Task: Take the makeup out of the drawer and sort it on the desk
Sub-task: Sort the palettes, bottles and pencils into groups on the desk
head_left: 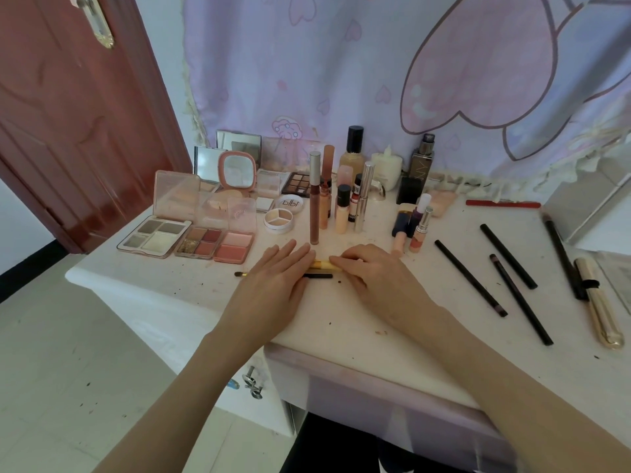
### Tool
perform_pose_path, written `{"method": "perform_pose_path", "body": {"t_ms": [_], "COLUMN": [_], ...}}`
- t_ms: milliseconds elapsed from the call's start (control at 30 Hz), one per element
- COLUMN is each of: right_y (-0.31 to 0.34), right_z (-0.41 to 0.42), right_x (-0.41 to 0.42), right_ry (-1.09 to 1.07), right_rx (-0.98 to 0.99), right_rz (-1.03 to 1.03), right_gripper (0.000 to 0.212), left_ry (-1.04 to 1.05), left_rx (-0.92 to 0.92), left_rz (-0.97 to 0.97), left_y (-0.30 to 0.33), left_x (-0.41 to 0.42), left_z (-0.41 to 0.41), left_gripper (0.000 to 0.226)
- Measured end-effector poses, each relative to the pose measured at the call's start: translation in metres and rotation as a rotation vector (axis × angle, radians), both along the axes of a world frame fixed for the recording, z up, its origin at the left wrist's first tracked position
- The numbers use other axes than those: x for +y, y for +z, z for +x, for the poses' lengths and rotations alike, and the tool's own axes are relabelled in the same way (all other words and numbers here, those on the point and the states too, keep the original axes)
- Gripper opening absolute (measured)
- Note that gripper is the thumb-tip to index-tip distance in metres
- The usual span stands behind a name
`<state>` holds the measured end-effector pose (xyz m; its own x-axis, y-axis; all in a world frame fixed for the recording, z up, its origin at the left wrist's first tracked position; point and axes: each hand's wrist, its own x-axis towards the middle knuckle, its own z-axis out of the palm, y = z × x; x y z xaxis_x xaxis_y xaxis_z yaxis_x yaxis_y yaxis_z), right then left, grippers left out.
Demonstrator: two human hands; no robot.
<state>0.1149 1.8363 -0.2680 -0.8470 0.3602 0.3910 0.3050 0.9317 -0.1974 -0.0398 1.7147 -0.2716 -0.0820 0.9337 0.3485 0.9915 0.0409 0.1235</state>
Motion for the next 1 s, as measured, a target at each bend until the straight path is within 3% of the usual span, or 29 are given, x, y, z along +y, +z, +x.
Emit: {"method": "perform_pose_path", "body": {"t_ms": [100,200,300,400,467,633,733,833,1000], "right_y": [0.001,0.004,0.005,0.003,0.004,0.006,0.008,0.009,0.008], "right_z": [-0.003,0.002,0.012,0.02,0.021,0.021,0.022,0.023,0.025], "right_x": [-0.001,-0.003,-0.006,-0.005,-0.007,-0.01,-0.011,-0.011,-0.012], "right_ry": [0.001,-0.003,-0.016,-0.023,-0.029,-0.032,-0.028,-0.031,-0.033], "right_rx": [0.011,-0.038,-0.207,-0.44,-0.485,-0.508,-0.495,-0.455,-0.344], "right_rz": [0.01,-0.05,-0.073,-0.092,-0.111,-0.122,-0.144,-0.157,-0.192], "right_gripper": [0.023,0.039,0.057,0.058,0.059,0.059,0.057,0.055,0.053], "left_ry": [-0.026,-0.019,0.0,-0.012,-0.028,-0.085,-0.089,-0.114,-0.101], "left_rx": [-0.012,0.011,0.024,0.021,0.018,-0.038,-0.025,0.012,-0.116], "left_rz": [-0.128,-0.167,-0.24,-0.243,-0.235,-0.167,-0.115,-0.028,-0.104], "left_y": [-0.003,-0.008,-0.006,-0.005,-0.006,-0.007,-0.002,0.0,0.003], "left_x": [0.006,0.004,-0.001,0.002,0.006,0.013,0.016,0.019,0.021], "left_z": [0.003,0.0,0.001,0.002,0.0,0.002,0.004,0.007,0.006], "left_gripper": [0.069,0.095,0.086,0.072,0.069,0.075,0.055,0.064,0.062]}}
